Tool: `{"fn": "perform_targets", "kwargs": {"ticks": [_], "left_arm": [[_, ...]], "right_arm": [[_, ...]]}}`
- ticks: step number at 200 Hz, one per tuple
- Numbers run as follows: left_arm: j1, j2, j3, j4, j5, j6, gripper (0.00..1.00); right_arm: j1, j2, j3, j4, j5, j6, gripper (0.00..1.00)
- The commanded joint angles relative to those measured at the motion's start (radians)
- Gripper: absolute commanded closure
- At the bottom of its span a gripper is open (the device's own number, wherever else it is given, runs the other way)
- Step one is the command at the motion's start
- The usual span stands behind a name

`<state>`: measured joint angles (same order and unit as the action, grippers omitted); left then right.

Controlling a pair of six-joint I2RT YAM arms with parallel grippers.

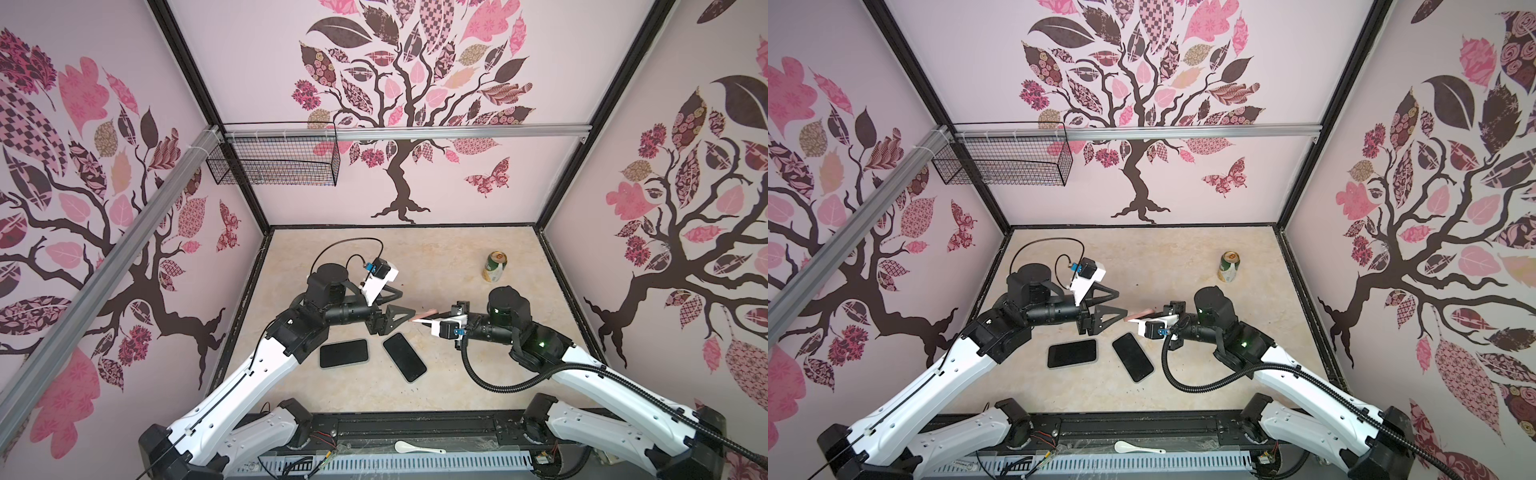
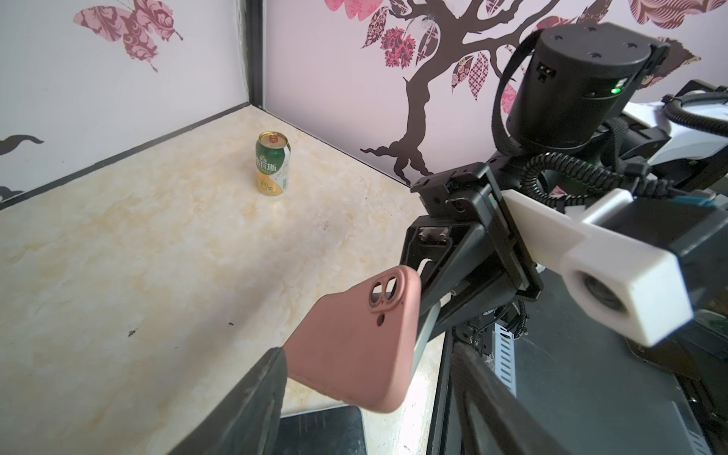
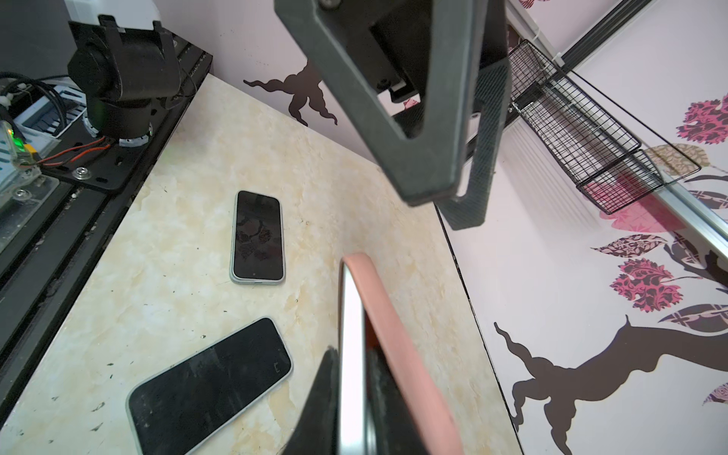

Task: Take the phone out of the phone case
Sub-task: Remove the phone case from the phone.

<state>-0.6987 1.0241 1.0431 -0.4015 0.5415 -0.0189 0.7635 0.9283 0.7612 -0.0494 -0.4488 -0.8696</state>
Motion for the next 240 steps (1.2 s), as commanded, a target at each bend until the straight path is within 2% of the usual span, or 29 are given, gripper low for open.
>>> {"fn": "perform_targets", "kwargs": {"ticks": [1, 59, 135, 180, 240], "left_arm": [[-0.064, 0.028, 0.07, -0.091, -0.163, 0.097, 0.31], [-0.086, 0.149, 0.155, -0.143, -0.142, 0.095, 0.39], [-0.104, 0.182, 0.15, -0.137, -0.066, 0.093, 0.43], [-0.107, 0.196, 0.143, -0.154, -0.087, 0.102, 0.45], [-0.11, 0.195, 0.139, -0.215, -0.172, 0.145, 0.59]], "right_arm": [[0.001, -0.002, 0.054, 0.027, -0.008, -0.049, 1.0], [0.002, -0.003, 0.053, -0.002, -0.063, -0.056, 1.0], [0.002, -0.019, 0.055, -0.01, -0.057, -0.047, 1.0], [0.002, -0.024, 0.055, 0.004, -0.078, -0.036, 1.0], [0.003, -0.046, 0.038, 0.045, -0.069, -0.015, 1.0]]}}
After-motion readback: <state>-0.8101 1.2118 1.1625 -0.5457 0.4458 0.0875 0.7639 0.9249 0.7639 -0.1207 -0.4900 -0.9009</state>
